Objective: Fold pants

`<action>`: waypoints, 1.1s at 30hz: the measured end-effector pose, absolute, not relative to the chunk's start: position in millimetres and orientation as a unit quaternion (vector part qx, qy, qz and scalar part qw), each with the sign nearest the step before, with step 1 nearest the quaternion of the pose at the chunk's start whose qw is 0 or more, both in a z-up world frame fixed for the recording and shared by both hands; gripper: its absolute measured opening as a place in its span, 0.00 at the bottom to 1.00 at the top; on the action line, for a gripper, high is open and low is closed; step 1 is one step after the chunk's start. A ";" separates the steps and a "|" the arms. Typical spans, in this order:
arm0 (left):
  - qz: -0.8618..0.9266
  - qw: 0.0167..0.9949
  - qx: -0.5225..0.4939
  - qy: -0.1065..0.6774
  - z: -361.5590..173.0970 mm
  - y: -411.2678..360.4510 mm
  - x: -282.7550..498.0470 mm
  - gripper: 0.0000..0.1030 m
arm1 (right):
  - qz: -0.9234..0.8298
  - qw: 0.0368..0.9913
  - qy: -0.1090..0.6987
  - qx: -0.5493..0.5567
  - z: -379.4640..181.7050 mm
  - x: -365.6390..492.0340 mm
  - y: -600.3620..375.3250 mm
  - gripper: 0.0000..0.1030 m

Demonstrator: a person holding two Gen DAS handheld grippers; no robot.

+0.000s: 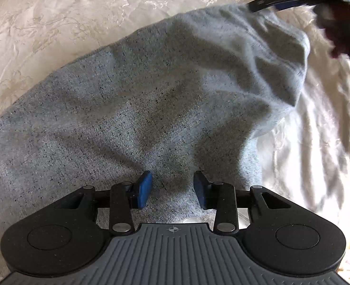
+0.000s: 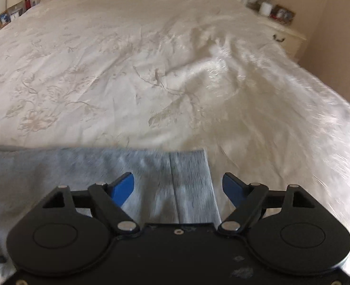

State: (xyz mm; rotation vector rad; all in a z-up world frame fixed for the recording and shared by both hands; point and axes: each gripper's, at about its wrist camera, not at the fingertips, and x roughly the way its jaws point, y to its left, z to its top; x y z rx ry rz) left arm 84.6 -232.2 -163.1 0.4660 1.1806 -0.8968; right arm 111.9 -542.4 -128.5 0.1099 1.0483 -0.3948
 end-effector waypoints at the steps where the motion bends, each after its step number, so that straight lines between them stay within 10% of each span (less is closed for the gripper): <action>1: -0.408 0.713 0.208 0.531 -159.9 -229.7 86.6 0.36 | -0.181 0.843 0.503 0.061 -132.7 118.5 -549.3 0.80; 3: -0.411 0.716 0.208 0.525 -152.9 -224.2 88.0 0.36 | -0.166 0.835 0.517 0.085 -138.7 127.1 -559.0 0.57; 4: -0.411 0.718 0.209 0.522 -149.8 -223.2 89.8 0.36 | -0.154 0.830 0.526 0.102 -144.0 127.8 -557.7 0.10; 5: -0.412 0.721 0.209 0.517 -145.5 -220.1 91.4 0.36 | -0.141 0.829 0.529 0.115 -144.8 129.9 -555.2 0.05; 19: -0.300 0.791 0.174 0.503 -154.8 -203.8 186.1 0.37 | -0.195 0.819 0.540 0.007 -157.8 149.1 -546.3 0.06; 23: -0.283 0.775 0.201 0.528 -176.7 -211.5 204.3 0.37 | -0.234 0.824 0.515 0.022 -142.4 136.4 -554.6 0.46; 33: -0.296 0.785 0.184 0.512 -146.1 -196.9 155.7 0.37 | -0.075 0.895 0.436 0.052 -76.1 73.7 -452.1 0.30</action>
